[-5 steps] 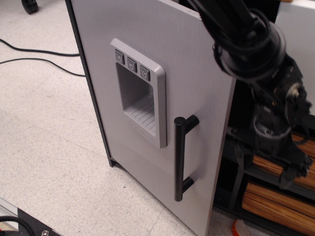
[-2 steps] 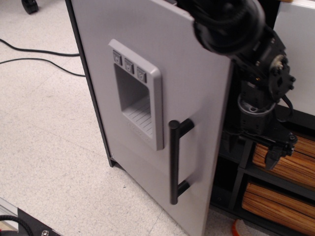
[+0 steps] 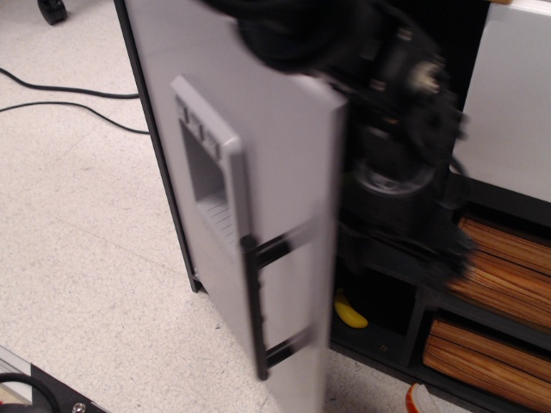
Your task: Open fridge
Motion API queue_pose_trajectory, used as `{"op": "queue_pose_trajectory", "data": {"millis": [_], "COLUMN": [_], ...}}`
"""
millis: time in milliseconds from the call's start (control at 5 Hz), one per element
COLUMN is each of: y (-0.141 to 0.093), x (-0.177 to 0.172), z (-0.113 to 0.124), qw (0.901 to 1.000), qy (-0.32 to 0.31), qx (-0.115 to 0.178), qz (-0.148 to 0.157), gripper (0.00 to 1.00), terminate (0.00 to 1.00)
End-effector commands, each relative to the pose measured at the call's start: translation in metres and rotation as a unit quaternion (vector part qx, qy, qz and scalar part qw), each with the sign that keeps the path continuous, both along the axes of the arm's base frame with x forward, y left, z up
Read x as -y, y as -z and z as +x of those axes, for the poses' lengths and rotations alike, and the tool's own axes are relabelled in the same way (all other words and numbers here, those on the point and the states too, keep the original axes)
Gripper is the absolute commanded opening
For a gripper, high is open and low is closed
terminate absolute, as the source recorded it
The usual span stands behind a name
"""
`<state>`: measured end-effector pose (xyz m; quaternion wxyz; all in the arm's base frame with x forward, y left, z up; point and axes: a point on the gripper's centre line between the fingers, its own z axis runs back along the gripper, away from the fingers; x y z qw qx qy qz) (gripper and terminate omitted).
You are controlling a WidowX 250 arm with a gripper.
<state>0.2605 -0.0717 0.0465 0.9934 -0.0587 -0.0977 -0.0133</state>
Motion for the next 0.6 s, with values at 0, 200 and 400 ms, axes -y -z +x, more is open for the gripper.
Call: {"op": "queue_pose_trajectory", "data": {"millis": [0, 200, 400], "y": [-0.036, -0.036, -0.034], "x": [-0.077, -0.104, -0.124], "z": [-0.04, -0.058, -0.075], "qw": [0.9998, 0.9999, 0.9994], "qy": [-0.014, -0.004, 0.003], "qx": [0.015, 0.005, 0.002], "qz": [0.004, 0.009, 0.034], "gripper": [1.0, 1.0, 1.0], "terminate": [0.0, 0.0, 1.0]}}
